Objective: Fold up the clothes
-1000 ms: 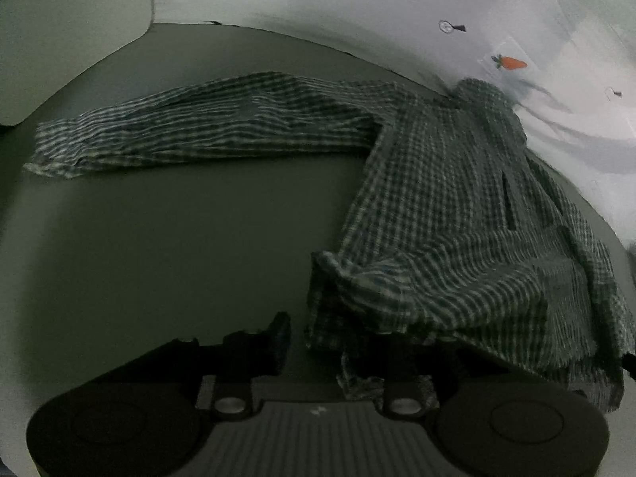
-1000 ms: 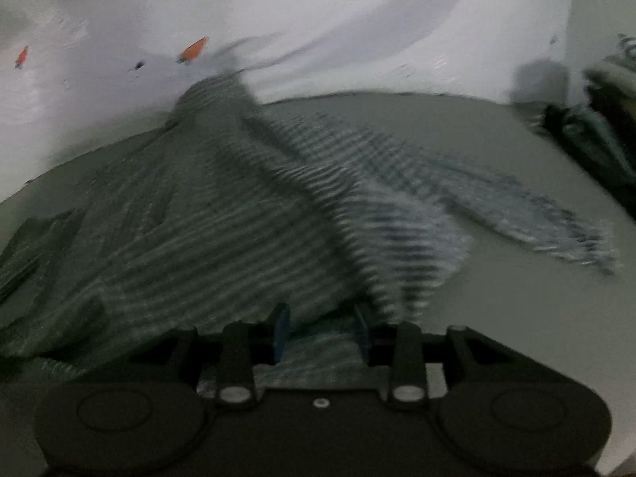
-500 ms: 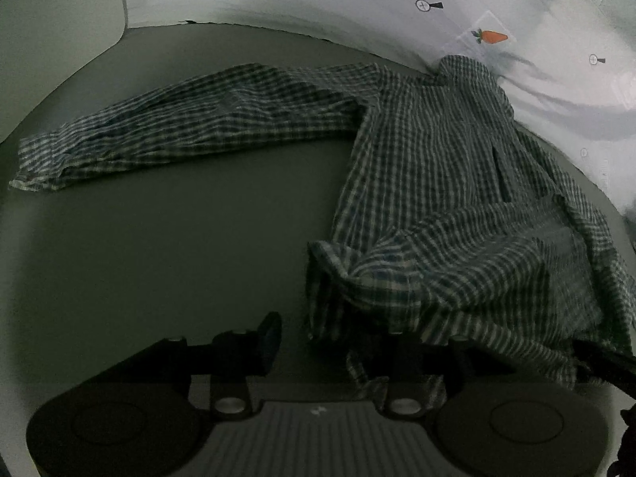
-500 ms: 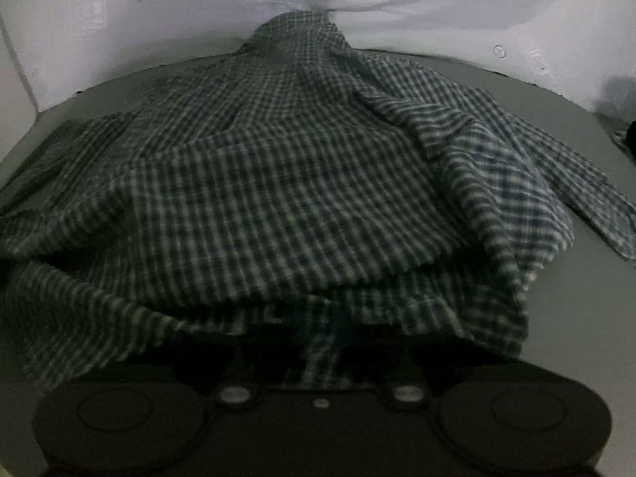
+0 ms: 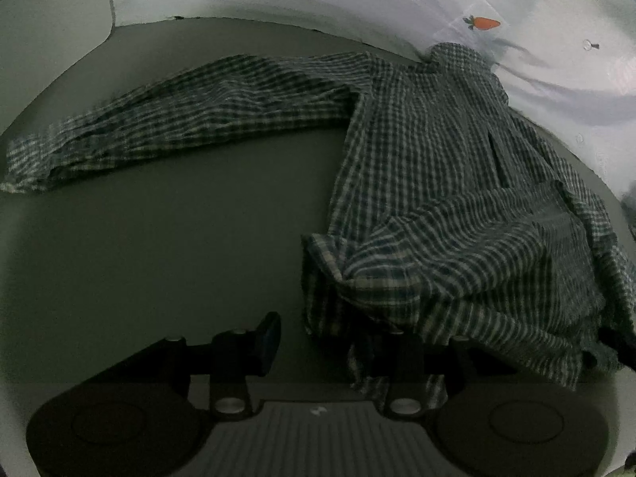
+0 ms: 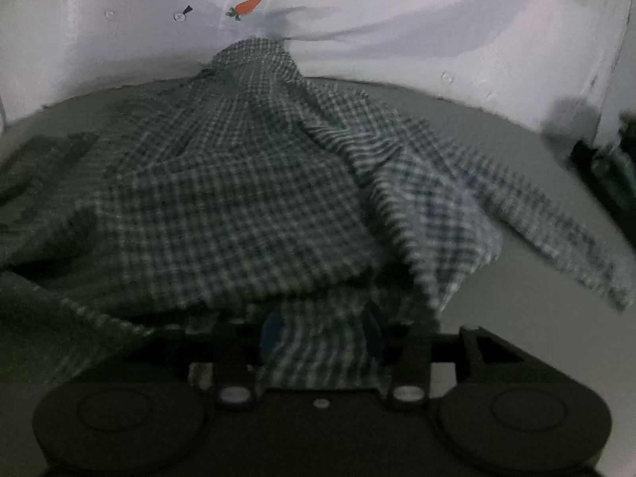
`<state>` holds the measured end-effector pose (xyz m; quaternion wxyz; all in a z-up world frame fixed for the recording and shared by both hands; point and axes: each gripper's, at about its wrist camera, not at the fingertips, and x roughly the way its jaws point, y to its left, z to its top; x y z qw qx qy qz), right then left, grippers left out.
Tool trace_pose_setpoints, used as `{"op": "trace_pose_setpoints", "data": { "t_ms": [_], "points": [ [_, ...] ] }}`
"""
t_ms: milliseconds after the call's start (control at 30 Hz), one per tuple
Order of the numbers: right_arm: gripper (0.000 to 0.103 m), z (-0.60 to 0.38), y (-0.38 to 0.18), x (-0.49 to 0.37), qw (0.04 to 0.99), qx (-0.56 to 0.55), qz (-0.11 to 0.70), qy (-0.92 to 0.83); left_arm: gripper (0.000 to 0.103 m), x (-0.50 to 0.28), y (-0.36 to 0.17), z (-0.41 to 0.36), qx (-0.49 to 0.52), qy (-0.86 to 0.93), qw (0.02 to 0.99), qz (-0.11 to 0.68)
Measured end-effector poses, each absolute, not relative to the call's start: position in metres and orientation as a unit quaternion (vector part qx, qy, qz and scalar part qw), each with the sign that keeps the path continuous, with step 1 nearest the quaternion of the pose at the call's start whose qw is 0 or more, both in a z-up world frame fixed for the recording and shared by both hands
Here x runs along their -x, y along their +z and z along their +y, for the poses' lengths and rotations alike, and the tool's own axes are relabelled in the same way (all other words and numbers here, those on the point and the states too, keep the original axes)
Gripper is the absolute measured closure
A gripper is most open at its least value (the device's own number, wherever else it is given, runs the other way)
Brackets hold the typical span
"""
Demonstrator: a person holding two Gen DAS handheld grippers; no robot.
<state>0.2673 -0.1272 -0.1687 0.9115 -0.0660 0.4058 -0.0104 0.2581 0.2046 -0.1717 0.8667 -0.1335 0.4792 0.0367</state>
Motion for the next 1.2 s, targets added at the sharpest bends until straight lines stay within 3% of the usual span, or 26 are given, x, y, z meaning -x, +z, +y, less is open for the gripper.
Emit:
{"op": "trace_pose_setpoints", "data": {
  "t_ms": [167, 233, 267, 300, 567, 833, 933, 1100, 1200],
  "points": [
    [0.06, -0.129, -0.181, -0.272, 0.902, 0.079, 0.425, -0.006, 0.06, -0.254, -0.171, 0.206, 0.133, 0.041, 0.867, 0.478],
    [0.072, -0.132, -0.184, -0.272, 0.899, 0.069, 0.433, -0.001, 0.059, -0.252, -0.171, 0.21, 0.137, 0.044, 0.867, 0.478],
    [0.098, -0.134, -0.185, -0.272, 0.898, 0.064, 0.436, 0.001, 0.059, -0.251, -0.172, 0.211, 0.14, 0.046, 0.866, 0.478],
    [0.102, -0.135, -0.186, -0.271, 0.897, 0.058, 0.439, 0.006, 0.059, -0.25, -0.172, 0.212, 0.144, 0.047, 0.865, 0.478],
    [0.102, -0.171, -0.155, -0.213, 0.914, -0.022, 0.404, -0.025, 0.059, -0.251, -0.172, 0.203, 0.137, 0.04, 0.867, 0.477],
    [0.102, -0.201, -0.182, -0.179, 0.87, -0.066, 0.485, -0.048, 0.059, -0.258, -0.17, 0.193, 0.125, 0.032, 0.87, 0.475],
    [0.099, -0.205, -0.172, -0.181, 0.878, -0.06, 0.469, -0.073, 0.059, -0.262, -0.168, 0.191, 0.122, 0.032, 0.873, 0.472],
    [0.072, -0.2, -0.143, -0.206, 0.91, 0.008, 0.405, -0.091, 0.059, -0.268, -0.164, 0.187, 0.118, 0.034, 0.876, 0.466],
    [0.061, -0.19, -0.135, -0.234, 0.921, 0.057, 0.378, -0.074, 0.059, -0.272, -0.161, 0.187, 0.124, 0.041, 0.879, 0.458]
  ]
}}
